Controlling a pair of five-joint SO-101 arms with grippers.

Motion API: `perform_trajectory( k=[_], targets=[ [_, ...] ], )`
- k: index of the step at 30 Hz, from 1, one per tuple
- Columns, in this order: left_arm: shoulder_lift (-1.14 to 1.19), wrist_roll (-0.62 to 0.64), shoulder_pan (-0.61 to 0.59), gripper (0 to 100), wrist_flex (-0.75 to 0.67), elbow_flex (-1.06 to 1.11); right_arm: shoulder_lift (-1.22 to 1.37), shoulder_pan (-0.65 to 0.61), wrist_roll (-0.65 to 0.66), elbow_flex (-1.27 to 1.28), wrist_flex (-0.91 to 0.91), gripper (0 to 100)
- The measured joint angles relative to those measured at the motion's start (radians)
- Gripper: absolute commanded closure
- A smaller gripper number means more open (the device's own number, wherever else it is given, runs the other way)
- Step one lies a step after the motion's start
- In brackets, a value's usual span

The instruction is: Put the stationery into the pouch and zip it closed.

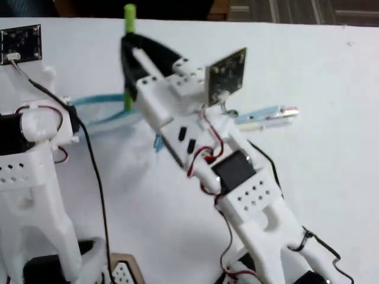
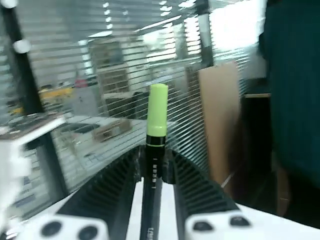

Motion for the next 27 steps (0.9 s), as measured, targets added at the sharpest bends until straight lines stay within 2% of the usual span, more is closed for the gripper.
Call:
perform_trajectory(
  k=[16, 22, 27],
  targets=[
    [0.000, 0.002, 0.000, 98, 0.000, 0.000, 0.184, -0.060, 0.002, -0.152, -0.037, 98.1],
    [0.000, 0.002, 0.000, 98, 0.000, 0.000, 0.201, -0.104, 0.002, -0.150, 0.075, 98.1],
    [0.000, 0.002, 0.003, 98, 0.000, 0.000, 0.164, -0.101, 0.040, -0.049, 0.057, 97.8]
  ],
)
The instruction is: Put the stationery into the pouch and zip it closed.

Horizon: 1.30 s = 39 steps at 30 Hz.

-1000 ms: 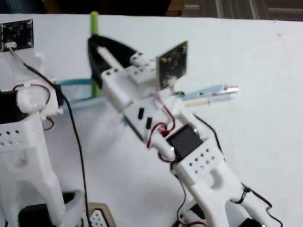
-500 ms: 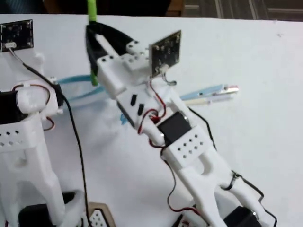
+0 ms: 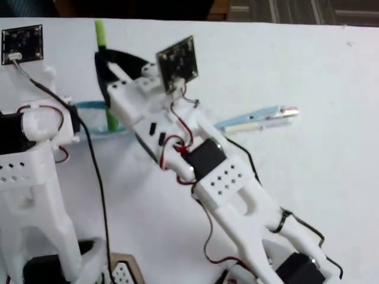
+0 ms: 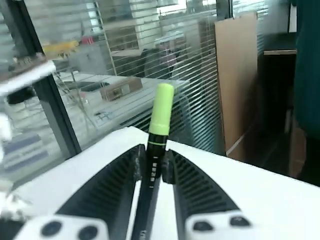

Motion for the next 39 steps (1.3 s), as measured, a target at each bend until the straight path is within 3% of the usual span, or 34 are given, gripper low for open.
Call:
perform_trajectory(
  k=[9, 15, 23, 30, 36, 39],
  targets=[
    [0.000, 0.000, 0.000, 98, 0.000, 0.000, -0.123, -0.009, 0.092, 0.187, -0.040, 96.5],
    [0.000, 0.000, 0.000, 98, 0.000, 0.000, -0.153, -0.015, 0.178, 0.261, -0.040, 71.1],
    [0.000, 0.000, 0.000, 98, 0.000, 0.000, -0.206, -0.032, 0.178, 0.255, -0.018, 71.4],
    [0.000, 0.000, 0.000, 98, 0.000, 0.000, -0.187, 0.233, 0.020, -0.064, 0.371, 71.3],
    [0.000, 0.000, 0.000, 98, 0.000, 0.000, 0.026, 0.618, 0.044, -0.425, 0.865, 71.3],
    [0.000, 0.000, 0.000, 98, 0.000, 0.000, 0.178, 0.720, 0.115, -0.526, 1.059, 71.4]
  ],
)
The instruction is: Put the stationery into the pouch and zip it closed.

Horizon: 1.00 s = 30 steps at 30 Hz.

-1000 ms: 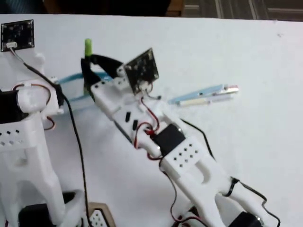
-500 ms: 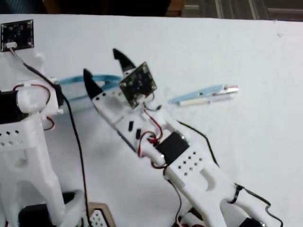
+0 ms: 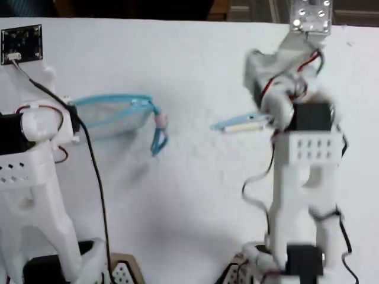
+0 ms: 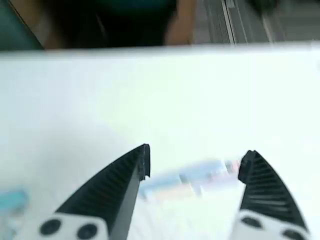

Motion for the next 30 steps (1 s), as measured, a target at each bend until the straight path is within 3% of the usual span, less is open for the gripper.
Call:
perform_trajectory(
  k=[5, 13, 17, 21, 30],
  targets=[
    [0.000, 0.000, 0.000, 98, 0.000, 0.000, 0.258, 0.041, -0.095, -0.051, 0.193, 71.4],
    [0.000, 0.000, -0.011, 98, 0.000, 0.000, 0.580, 0.040, -0.617, -0.123, 0.221, 71.4],
    [0.000, 0.000, -0.043, 98, 0.000, 0.000, 0.729, 0.054, -0.798, -0.239, 0.221, 71.5],
    [0.000, 0.000, -0.048, 98, 0.000, 0.000, 0.888, 0.074, -0.862, -0.376, 0.221, 71.5],
    [0.000, 0.000, -0.049, 98, -0.002, 0.000, 1.237, 0.123, -0.876, -0.683, 0.278, 71.5]
  ],
)
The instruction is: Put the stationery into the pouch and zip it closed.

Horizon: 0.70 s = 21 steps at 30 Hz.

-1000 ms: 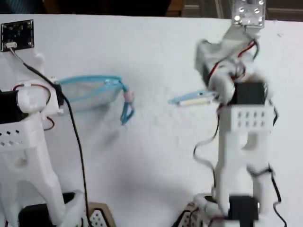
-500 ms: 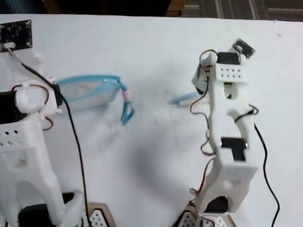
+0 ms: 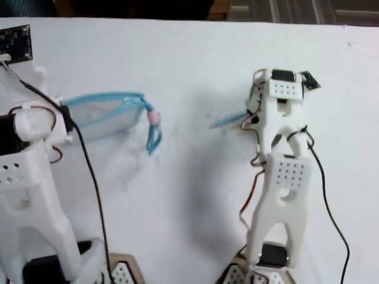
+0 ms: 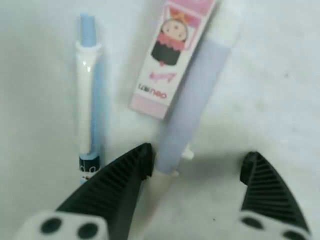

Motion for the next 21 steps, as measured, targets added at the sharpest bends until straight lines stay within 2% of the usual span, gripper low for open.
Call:
perform_trajectory(
  k=[5, 10, 16, 21],
  targets=[
    [0.000, 0.000, 0.000, 98, -0.002, 0.000, 0.110, 0.015, -0.002, -0.186, 0.084, 73.4],
    [0.000, 0.000, 0.000, 98, -0.002, 0.000, 0.178, 0.023, -0.002, -0.350, 0.186, 88.2],
    [0.000, 0.000, 0.000, 98, -0.002, 0.000, 0.189, 0.069, 0.003, -0.425, 0.209, 98.4],
    [0.000, 0.000, 0.000, 98, -0.002, 0.000, 0.189, 0.071, 0.058, -0.427, 0.209, 98.2]
  ],
)
